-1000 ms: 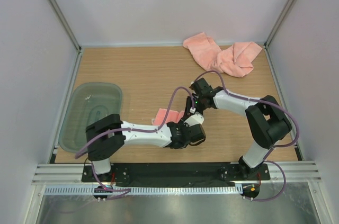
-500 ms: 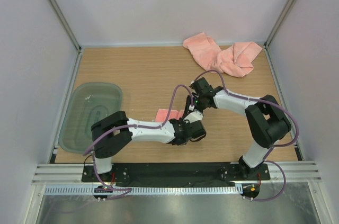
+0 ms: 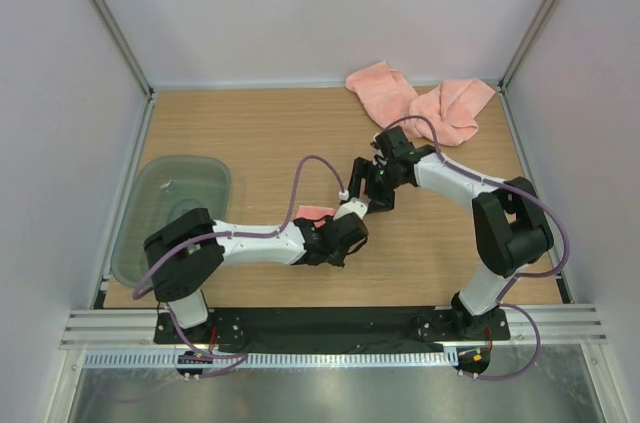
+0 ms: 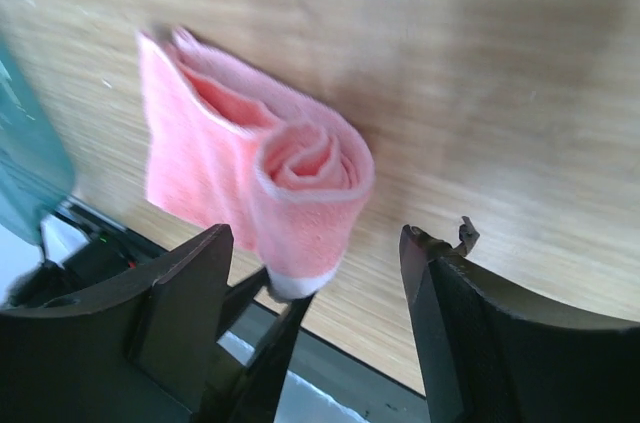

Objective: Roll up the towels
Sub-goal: Roll the towel

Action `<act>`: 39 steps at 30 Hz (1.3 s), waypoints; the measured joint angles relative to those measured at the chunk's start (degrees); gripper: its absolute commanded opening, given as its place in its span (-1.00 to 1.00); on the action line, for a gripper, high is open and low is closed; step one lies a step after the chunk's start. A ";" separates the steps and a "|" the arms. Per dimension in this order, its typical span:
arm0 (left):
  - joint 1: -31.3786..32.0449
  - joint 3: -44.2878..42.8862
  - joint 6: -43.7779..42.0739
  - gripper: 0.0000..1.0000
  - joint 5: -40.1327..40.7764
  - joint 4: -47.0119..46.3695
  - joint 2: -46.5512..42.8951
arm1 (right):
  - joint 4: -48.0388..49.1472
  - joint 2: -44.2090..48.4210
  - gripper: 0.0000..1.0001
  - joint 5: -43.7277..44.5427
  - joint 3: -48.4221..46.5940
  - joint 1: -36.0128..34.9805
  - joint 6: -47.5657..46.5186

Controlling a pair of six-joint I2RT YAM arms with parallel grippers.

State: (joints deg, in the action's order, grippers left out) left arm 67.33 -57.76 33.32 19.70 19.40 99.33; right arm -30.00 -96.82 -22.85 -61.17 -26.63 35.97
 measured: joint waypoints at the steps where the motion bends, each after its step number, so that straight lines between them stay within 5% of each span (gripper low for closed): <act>1: -0.39 0.55 0.02 -0.99 -0.85 -0.59 -0.44 | -0.28 -0.09 0.50 0.00 -1.36 0.79 -0.20; 9: -4.61 8.26 1.60 -0.99 -9.81 -6.47 -6.93 | -1.36 -2.14 0.50 0.04 -4.90 5.60 -1.88; 18: -15.93 17.70 7.98 -1.00 -25.03 -13.62 -13.62 | 1.25 0.07 0.49 -2.14 2.27 7.30 -2.25; 27: -21.73 20.59 14.23 -1.00 -36.37 -19.93 -12.26 | 17.20 7.63 0.50 -12.41 15.08 6.34 2.23; 39: -26.53 25.00 21.86 -1.00 -47.30 -32.61 -8.11 | 33.97 1.09 0.40 -15.32 17.86 -1.07 6.86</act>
State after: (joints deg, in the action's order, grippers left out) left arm 40.80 -32.75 55.18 -27.59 -13.21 91.22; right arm 3.97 -95.72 -38.17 -43.31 -27.70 42.83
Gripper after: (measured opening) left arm 0.263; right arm 0.720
